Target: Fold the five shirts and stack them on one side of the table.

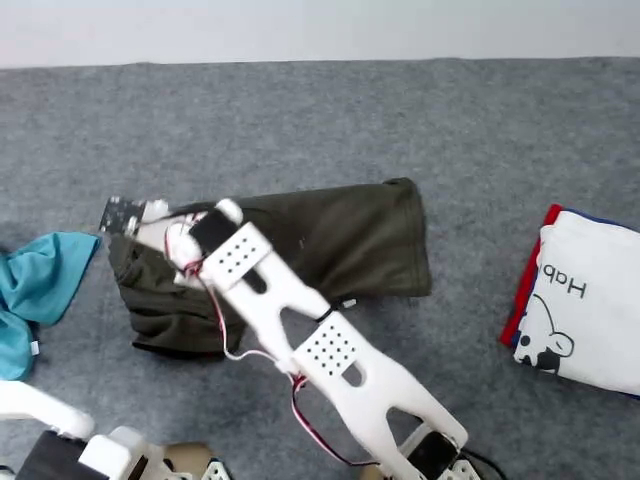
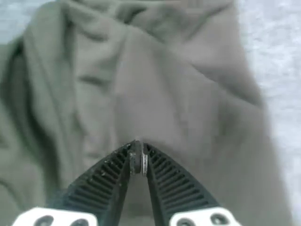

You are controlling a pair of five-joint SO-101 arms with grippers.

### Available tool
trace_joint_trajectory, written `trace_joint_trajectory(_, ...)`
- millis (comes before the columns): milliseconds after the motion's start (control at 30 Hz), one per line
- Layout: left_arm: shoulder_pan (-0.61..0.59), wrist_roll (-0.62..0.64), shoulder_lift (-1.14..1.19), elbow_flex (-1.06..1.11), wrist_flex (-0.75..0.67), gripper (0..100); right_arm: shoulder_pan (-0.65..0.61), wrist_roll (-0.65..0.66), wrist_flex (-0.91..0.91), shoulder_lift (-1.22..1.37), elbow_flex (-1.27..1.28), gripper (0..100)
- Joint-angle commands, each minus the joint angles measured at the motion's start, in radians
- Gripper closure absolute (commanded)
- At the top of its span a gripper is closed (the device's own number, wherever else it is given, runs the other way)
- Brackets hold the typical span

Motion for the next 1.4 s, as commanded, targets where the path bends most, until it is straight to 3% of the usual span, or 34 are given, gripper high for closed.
trace_joint_trajectory(0, 0.000, 0.003, -0.044, -0.038, -0.017, 96, -0.047, -0.037, 0.039, -0.016, -0.048, 98.1)
trace_joint_trajectory(233, -0.072, 0.009, -0.046, -0.151, 0.041, 96, -0.048, -0.046, 0.170, -0.139, -0.043, 97.6)
trace_joint_trajectory(333, -0.100, 0.009, -0.044, -0.179, 0.063, 96, -0.045, -0.110, 0.176, -0.189, -0.040, 97.2)
trace_joint_trajectory(467, -0.114, 0.009, -0.044, -0.177, 0.068, 96, -0.067, -0.120, 0.176, -0.232, -0.038, 88.9)
trace_joint_trajectory(633, -0.109, 0.009, -0.044, -0.177, 0.061, 96, -0.120, -0.121, 0.177, -0.271, -0.035, 88.0)
trace_joint_trajectory(1033, -0.106, 0.008, -0.041, -0.179, 0.060, 96, -0.214, -0.204, 0.170, -0.545, 0.535, 87.7)
trace_joint_trajectory(1367, -0.107, 0.008, -0.037, -0.176, 0.060, 96, -0.262, -0.209, 0.107, -0.450, 0.614, 87.6)
